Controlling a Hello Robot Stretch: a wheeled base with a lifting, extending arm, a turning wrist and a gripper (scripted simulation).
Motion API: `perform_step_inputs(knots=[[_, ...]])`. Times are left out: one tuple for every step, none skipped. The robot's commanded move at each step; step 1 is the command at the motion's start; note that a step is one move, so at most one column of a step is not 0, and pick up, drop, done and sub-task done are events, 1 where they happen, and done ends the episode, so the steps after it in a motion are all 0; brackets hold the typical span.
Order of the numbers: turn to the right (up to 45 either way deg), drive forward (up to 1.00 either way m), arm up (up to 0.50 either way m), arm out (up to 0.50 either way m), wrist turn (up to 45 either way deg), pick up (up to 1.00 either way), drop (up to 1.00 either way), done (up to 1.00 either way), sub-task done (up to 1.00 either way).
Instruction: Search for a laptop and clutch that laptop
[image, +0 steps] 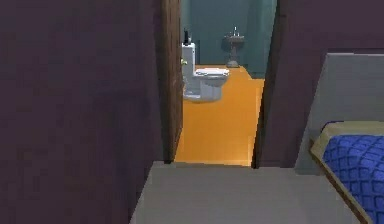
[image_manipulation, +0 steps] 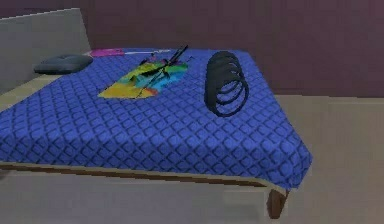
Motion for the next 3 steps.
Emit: perform_step_inputs(knots=[[6.0,0.0,0.0,0.0,0.0,0.0,0.0,0.0,0.0],[0.0,1.0,0.0,0.0,0.0,0.0,0.0,0.0,0.0],[3.0,0.0,0.0,0.0,0.0,0.0,0.0,0.0,0.0]])
